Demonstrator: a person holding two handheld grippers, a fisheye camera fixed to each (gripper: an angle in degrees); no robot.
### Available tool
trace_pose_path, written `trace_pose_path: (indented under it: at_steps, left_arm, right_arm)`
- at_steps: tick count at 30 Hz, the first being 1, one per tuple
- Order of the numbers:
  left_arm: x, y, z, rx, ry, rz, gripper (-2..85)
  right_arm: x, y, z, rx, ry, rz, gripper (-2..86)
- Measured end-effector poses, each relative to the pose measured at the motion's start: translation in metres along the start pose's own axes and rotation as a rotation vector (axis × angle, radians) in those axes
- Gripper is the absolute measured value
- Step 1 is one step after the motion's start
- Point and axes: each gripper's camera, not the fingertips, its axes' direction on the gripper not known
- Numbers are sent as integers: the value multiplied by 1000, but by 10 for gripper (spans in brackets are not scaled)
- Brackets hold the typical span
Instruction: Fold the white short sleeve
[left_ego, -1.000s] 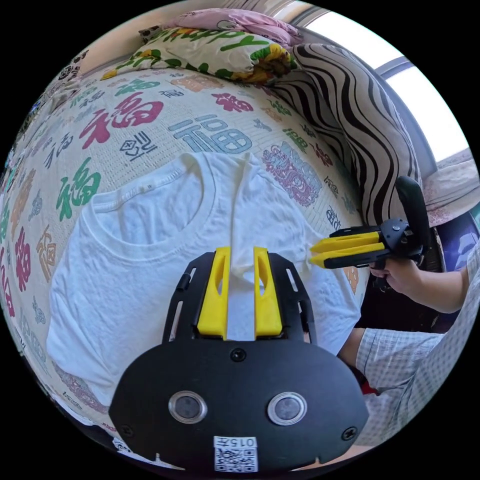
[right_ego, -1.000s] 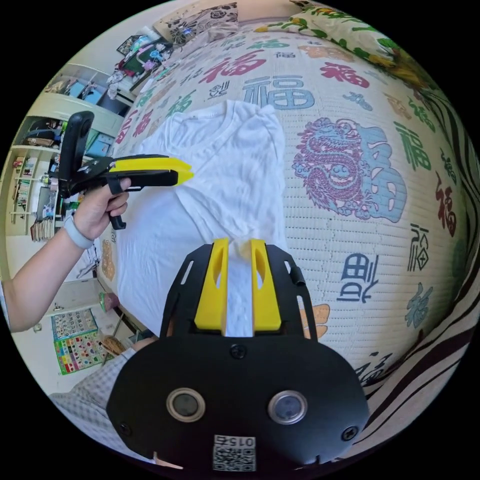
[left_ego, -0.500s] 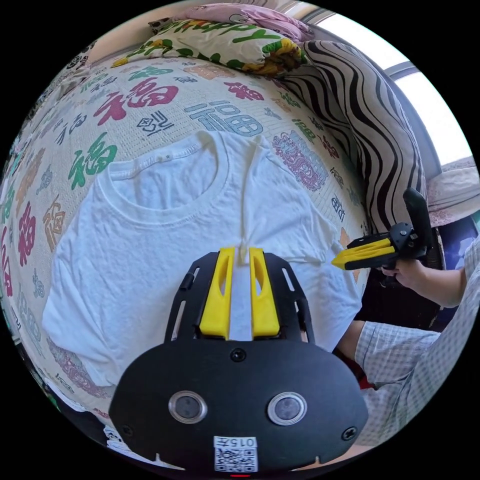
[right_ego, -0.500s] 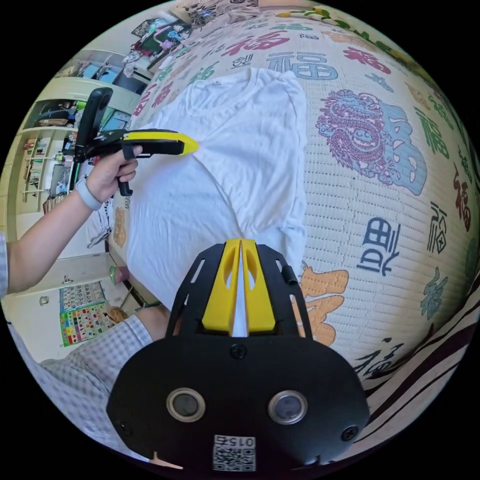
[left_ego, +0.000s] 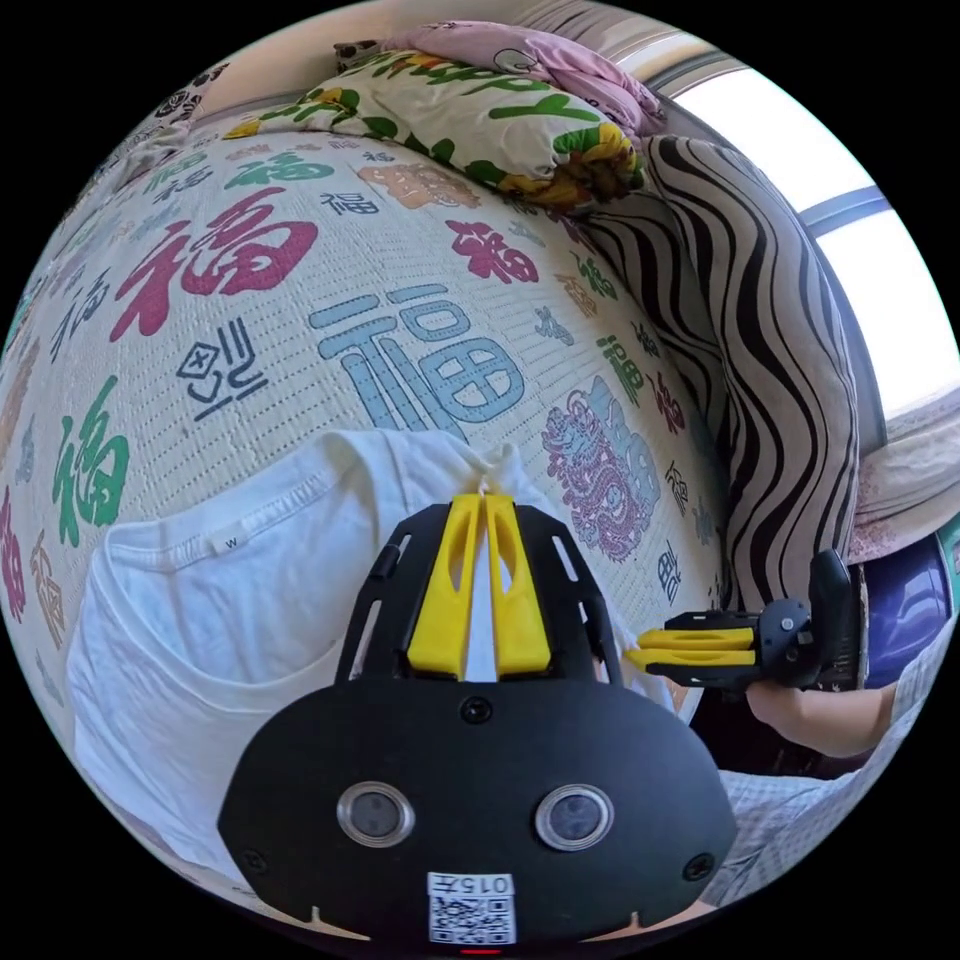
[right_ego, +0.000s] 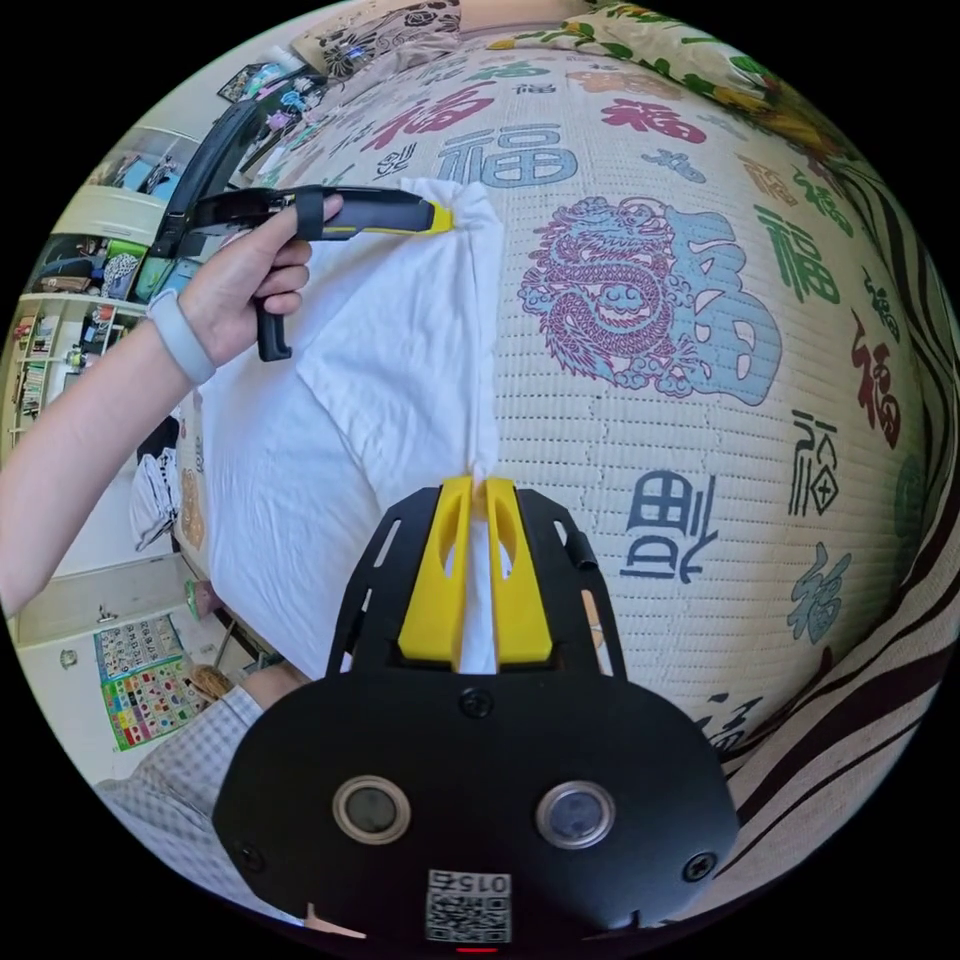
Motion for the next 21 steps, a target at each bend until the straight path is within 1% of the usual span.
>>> trace_pose_path:
  at_steps: [3,6,12,16,21]
  left_arm:
    - [-2,0,-5,14,-28,-8,-5]
    - [-3,-1,-3,-9,-56,-4,-5]
    - [4,6,-8,-13,-99,20,24]
    - [7,30,-38,60,-115,-10,60]
    - [9,74,-58,40,-174,-72,71]
  right_arm:
    - [-2,4,-3,6,21,-6,7]
    - [-3,7,-4,15,46,-11,2]
    - [2,11,-6,21,-1,3,27]
    - [6,20,-14,24,-15,13,59]
    - [0,29,-24,33,6,0,64]
